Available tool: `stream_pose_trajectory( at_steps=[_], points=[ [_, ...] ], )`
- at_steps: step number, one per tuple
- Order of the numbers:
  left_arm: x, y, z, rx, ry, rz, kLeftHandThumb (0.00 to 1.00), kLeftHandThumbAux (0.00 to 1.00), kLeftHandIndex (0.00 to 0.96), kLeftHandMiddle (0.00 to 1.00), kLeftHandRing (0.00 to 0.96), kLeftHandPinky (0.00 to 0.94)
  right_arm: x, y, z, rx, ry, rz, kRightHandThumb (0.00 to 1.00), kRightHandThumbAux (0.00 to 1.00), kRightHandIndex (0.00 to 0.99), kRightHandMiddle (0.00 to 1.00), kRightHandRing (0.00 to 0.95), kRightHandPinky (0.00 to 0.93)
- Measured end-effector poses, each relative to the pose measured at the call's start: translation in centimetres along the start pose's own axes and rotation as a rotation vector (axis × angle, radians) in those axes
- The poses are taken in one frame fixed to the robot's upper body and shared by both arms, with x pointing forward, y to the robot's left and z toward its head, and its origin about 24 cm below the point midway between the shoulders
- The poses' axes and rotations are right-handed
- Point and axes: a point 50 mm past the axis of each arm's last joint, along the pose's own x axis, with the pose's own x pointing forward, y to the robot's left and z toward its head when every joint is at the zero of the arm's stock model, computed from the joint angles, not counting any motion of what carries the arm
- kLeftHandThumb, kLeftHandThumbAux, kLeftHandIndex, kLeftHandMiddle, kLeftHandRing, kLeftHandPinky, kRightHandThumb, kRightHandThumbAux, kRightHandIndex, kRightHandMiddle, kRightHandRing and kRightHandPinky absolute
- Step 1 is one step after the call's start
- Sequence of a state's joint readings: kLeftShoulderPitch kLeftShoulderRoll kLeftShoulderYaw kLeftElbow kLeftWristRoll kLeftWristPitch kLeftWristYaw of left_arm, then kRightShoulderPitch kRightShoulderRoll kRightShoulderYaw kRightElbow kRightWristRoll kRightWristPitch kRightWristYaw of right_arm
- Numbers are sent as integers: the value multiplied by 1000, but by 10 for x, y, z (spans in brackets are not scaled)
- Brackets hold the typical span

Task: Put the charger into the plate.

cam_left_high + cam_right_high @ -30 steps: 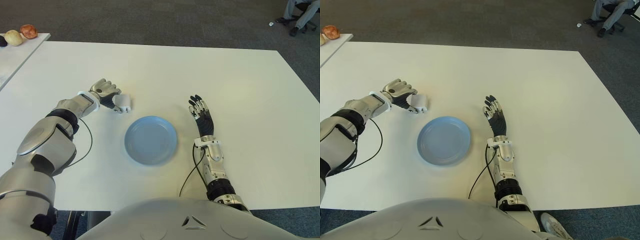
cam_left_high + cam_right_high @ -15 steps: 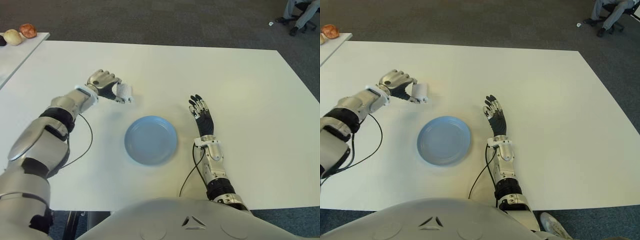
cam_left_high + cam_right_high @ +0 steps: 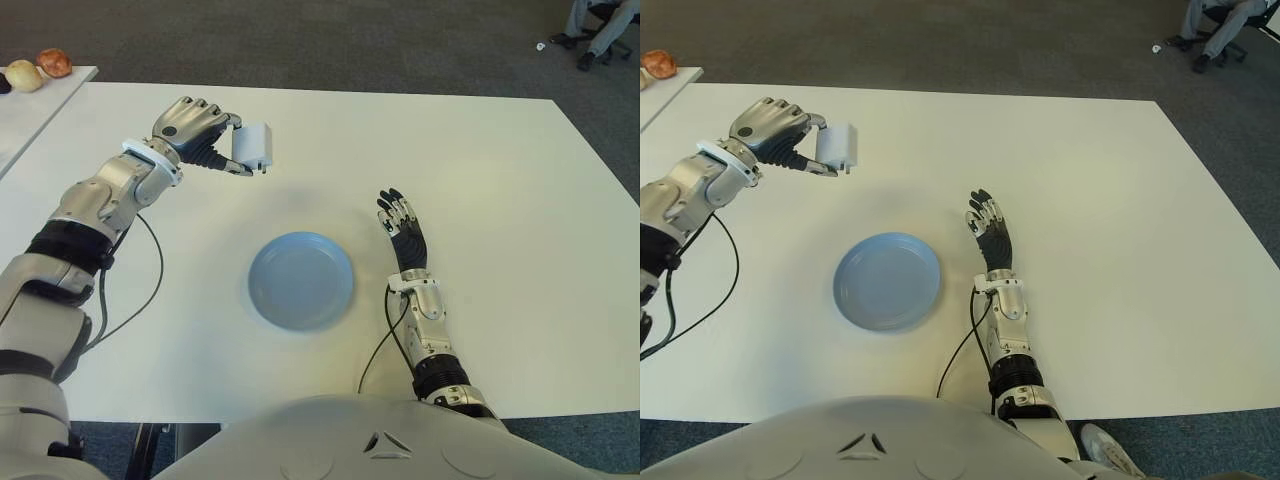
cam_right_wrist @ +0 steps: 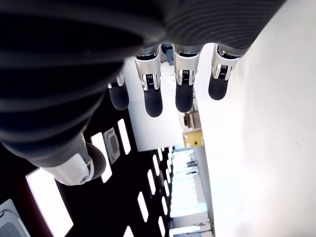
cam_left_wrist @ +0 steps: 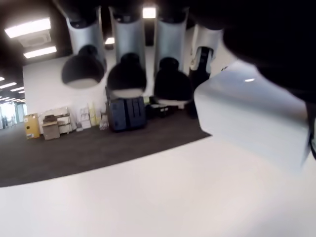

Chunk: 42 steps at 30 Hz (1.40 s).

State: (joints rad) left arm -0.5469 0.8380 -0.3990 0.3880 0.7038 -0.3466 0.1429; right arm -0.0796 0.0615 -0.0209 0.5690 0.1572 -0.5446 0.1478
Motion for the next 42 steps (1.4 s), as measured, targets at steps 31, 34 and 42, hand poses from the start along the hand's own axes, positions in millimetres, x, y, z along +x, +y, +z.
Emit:
stream_pose_trajectory(
  at_steps=[31,34,42],
  points=[
    [-37,16,71,-166,-146,-88,750,697,443,872,862,817,1,0,-3,1,18,-11,0,587,100,148,98,68],
    [-39,13,74,-161,-162,-102,751,697,443,868,860,813,1,0,-4,1,19,-12,0,588,98,146,97,70],
    [-41,-9,79,-118,-215,-161,751,697,443,855,849,805,1,0,-4,2,21,-10,0,590,97,142,93,73]
  ],
)
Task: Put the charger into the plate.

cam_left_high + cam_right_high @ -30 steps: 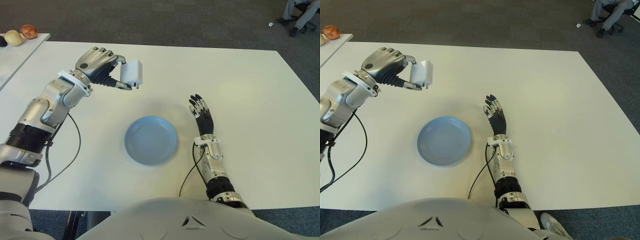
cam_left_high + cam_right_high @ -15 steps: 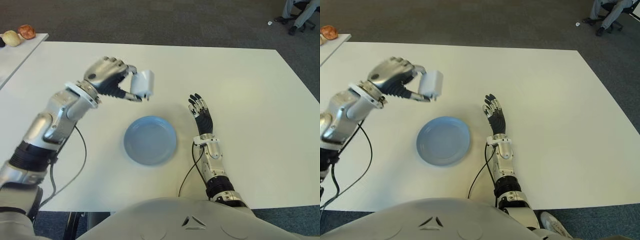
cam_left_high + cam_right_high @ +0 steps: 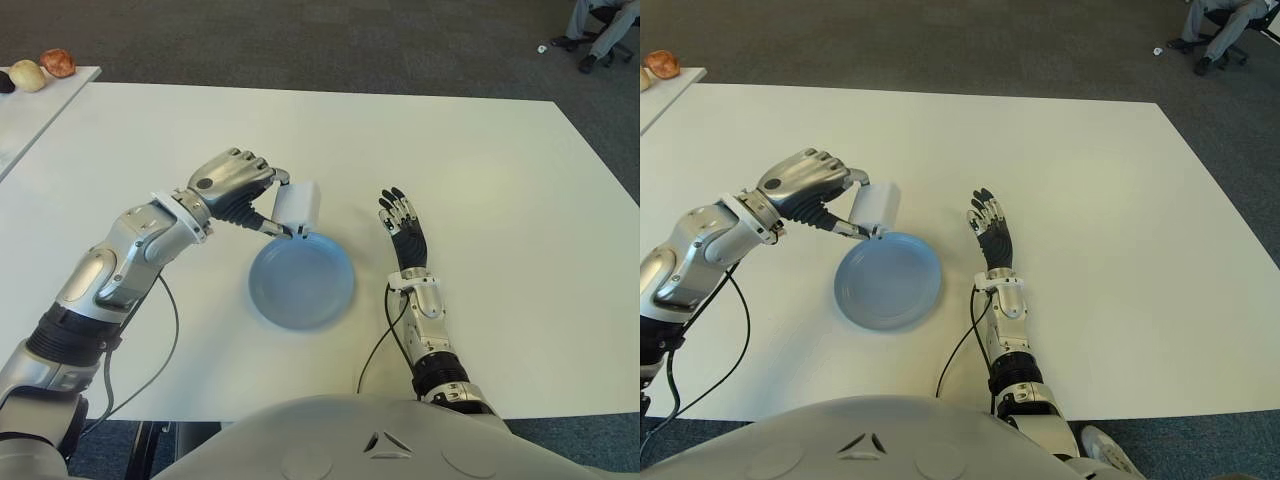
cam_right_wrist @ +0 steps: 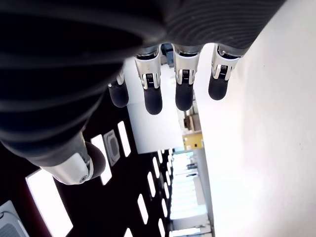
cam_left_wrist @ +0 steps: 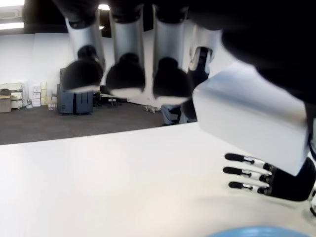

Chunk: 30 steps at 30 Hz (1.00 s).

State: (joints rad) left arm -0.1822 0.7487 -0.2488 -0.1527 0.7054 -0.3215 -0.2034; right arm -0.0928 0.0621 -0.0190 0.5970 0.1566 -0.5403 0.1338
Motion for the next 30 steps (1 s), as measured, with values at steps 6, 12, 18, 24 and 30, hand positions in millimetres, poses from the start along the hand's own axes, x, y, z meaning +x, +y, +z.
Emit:
stream_pose_trajectory(
  at_steps=[6,12,18,24,30],
  points=[
    [1,-11,-1,25,-22,-9,750,697,443,849,844,806,0,0,0,0,0,1,0,593,98,142,94,77],
    [2,-16,0,29,-33,11,750,697,443,853,848,815,0,0,0,0,1,0,0,594,97,142,96,86],
    [3,-18,2,21,-42,13,751,697,443,856,850,809,0,0,0,-1,1,0,0,590,98,143,98,81],
    [3,-21,3,28,-51,-4,752,696,444,858,852,813,0,0,0,-3,1,0,0,587,96,141,97,79],
    [2,-31,2,12,-60,-51,700,580,335,611,627,600,0,0,0,-4,1,-3,0,587,96,143,98,78]
  ],
)
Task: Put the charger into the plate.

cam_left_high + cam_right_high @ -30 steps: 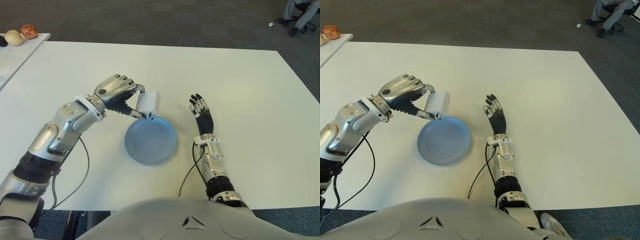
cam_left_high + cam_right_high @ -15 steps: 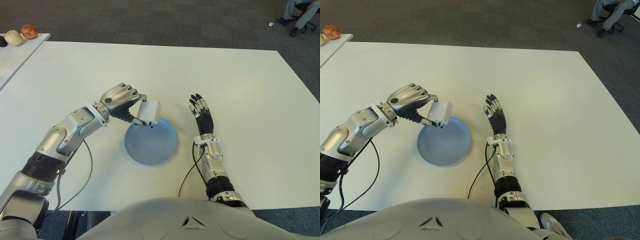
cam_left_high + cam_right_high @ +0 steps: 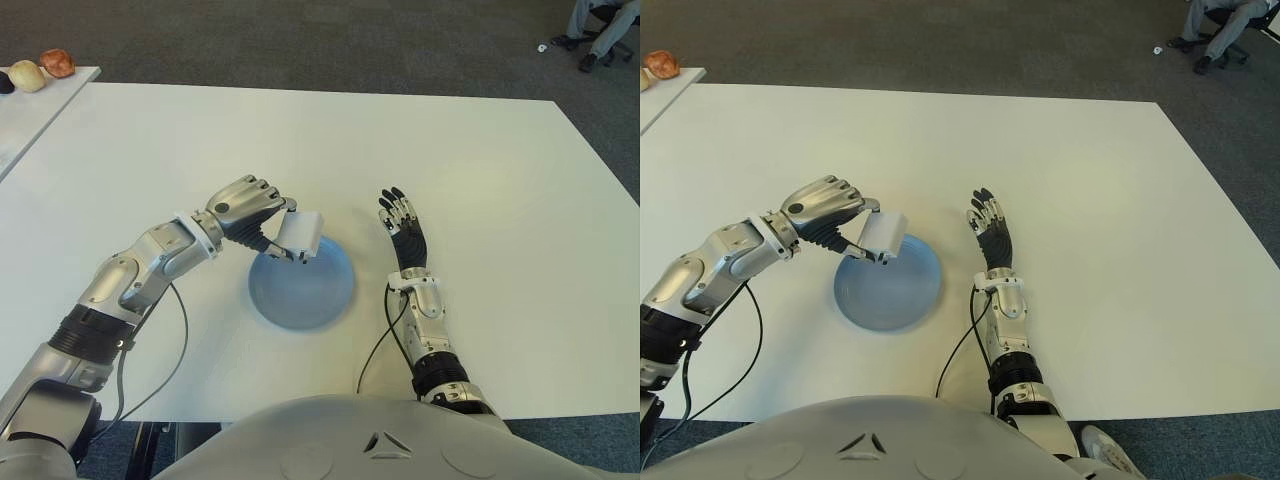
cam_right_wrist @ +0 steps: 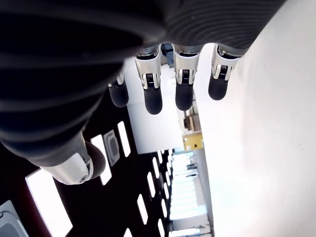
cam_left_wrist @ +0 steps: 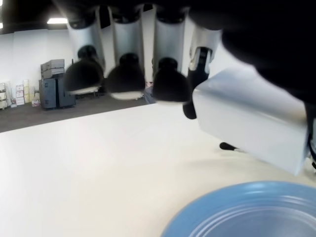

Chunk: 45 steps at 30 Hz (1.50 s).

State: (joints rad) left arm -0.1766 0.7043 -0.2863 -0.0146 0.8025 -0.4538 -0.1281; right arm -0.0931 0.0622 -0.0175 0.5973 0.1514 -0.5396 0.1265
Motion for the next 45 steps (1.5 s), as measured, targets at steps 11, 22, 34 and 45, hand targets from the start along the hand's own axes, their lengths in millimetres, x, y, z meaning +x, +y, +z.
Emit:
stream_pose_trajectory(
  at_steps=[11,22,34,45],
  points=[
    [-8,6,1,37,-21,-214,416,258,9,14,16,19,0,0,0,0,-1,-1,0,597,102,147,100,81],
    [-9,16,1,-15,-24,-198,300,237,0,0,0,0,0,0,0,-2,-3,-2,0,608,115,154,100,78],
    [-7,22,3,-31,-48,-138,253,243,0,0,0,0,1,0,0,-2,-1,0,0,613,112,150,97,69],
    [-5,41,-1,-72,-47,-5,203,285,0,0,0,0,3,1,-1,-7,2,2,0,601,121,158,101,72]
  ],
)
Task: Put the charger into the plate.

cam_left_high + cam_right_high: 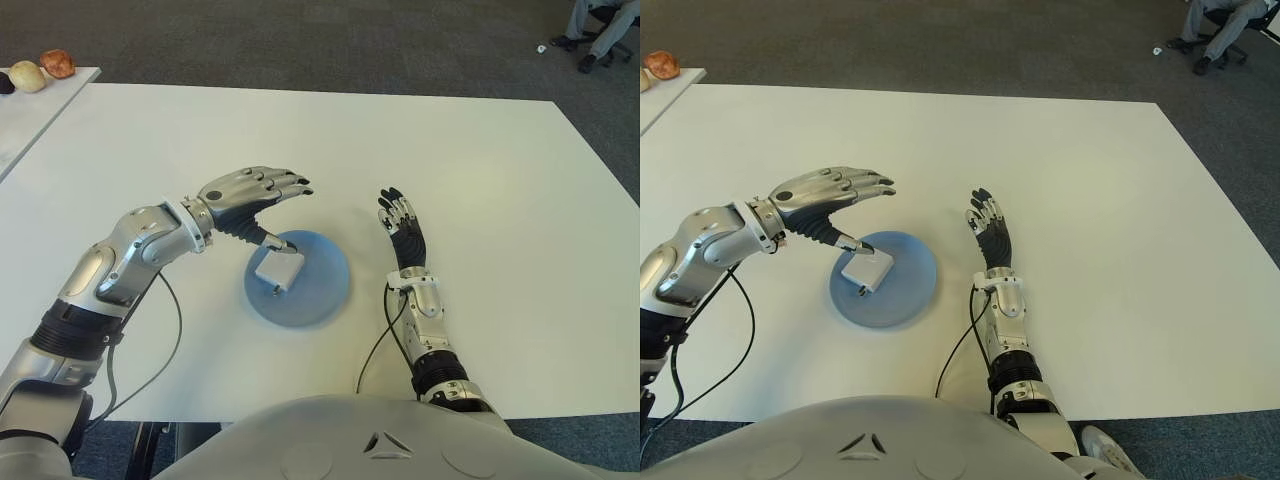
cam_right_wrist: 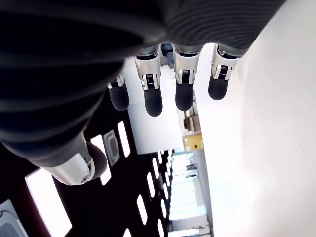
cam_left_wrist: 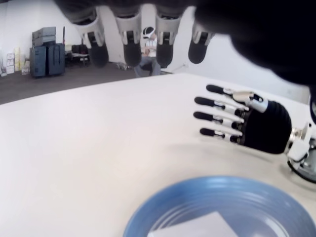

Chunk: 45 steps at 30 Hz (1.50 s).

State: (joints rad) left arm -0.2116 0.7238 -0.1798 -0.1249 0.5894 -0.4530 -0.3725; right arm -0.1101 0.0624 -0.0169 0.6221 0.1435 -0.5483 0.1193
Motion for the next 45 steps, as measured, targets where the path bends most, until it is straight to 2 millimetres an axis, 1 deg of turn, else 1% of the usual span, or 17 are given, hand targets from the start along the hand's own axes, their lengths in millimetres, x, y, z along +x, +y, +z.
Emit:
stream_pose_trajectory(
  at_steps=[2,7,10,12,13,18,21,23,27,30,35,40,45],
  points=[
    [0,5,-3,-10,6,26,194,298,0,0,0,0,0,0,0,-1,-2,0,0,601,122,158,102,73],
    [2,18,-11,-48,32,101,179,371,0,21,8,30,1,0,0,-1,-3,-1,0,606,116,153,101,75],
    [3,25,-17,-93,67,174,181,456,20,54,40,73,1,0,0,-1,-4,-4,0,605,114,153,101,75],
    [3,30,-23,-180,100,261,182,531,50,87,70,102,2,0,0,-1,-4,-4,0,605,116,155,101,74],
    [3,32,-26,-234,119,307,181,545,56,95,77,108,2,0,0,-1,-3,-4,0,605,116,155,101,73],
    [0,36,-46,-524,203,510,151,688,101,127,105,108,3,1,-1,-1,-4,-2,0,613,113,154,102,80],
    [-8,35,-59,-693,233,624,118,743,102,121,101,87,3,1,-1,-1,-3,2,0,616,110,150,100,78],
    [-14,33,-67,-776,238,684,107,758,101,118,99,81,3,1,-1,-1,-3,3,0,617,109,149,100,78],
    [-29,24,-79,-871,263,766,57,770,81,97,82,60,3,1,-1,1,-3,2,0,617,106,146,98,81],
    [-40,11,-83,-938,286,831,25,781,63,81,69,65,3,1,-1,3,-3,3,0,614,103,144,97,83],
    [-51,-20,-80,-1073,315,917,10,788,46,63,53,64,3,0,-2,6,-1,4,0,603,96,140,94,73],
    [-56,-49,-76,-1172,358,980,1,788,27,41,33,53,2,0,-2,6,1,9,0,593,92,138,92,70],
    [-57,-71,-71,-1247,385,1020,0,778,6,13,7,13,2,0,-2,5,1,8,0,590,95,142,92,63]
  ],
)
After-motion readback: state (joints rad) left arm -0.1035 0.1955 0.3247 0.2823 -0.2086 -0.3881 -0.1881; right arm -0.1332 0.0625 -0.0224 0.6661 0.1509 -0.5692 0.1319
